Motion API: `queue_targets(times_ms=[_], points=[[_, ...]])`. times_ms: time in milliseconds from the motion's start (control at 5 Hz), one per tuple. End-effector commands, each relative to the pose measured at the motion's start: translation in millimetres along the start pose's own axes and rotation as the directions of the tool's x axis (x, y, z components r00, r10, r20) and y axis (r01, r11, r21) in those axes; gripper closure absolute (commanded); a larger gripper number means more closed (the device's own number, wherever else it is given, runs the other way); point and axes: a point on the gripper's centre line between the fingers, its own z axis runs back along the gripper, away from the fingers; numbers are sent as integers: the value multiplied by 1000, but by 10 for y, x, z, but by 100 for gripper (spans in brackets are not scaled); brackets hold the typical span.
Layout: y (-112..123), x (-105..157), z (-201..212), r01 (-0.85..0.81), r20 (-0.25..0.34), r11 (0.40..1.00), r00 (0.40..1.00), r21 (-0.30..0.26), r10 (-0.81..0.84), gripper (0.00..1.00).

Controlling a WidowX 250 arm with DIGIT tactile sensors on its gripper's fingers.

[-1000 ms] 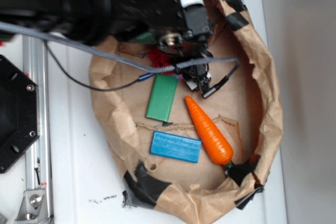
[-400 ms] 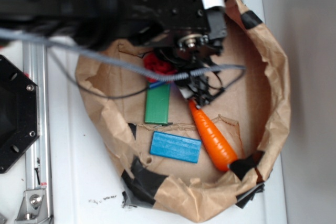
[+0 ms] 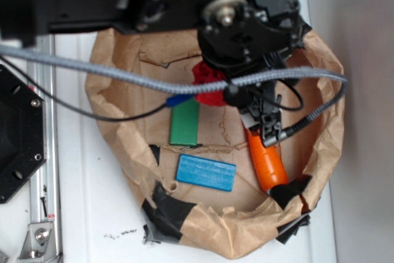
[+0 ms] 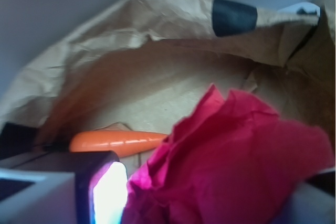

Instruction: Grab the red paper.

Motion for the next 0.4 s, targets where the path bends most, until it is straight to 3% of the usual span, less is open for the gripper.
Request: queue_targets(times_ms=[0, 200], points=[[-62, 35, 189, 225, -1, 974, 974, 35, -225, 100], [-48, 2, 124, 235, -30, 970, 972, 57, -234, 100]])
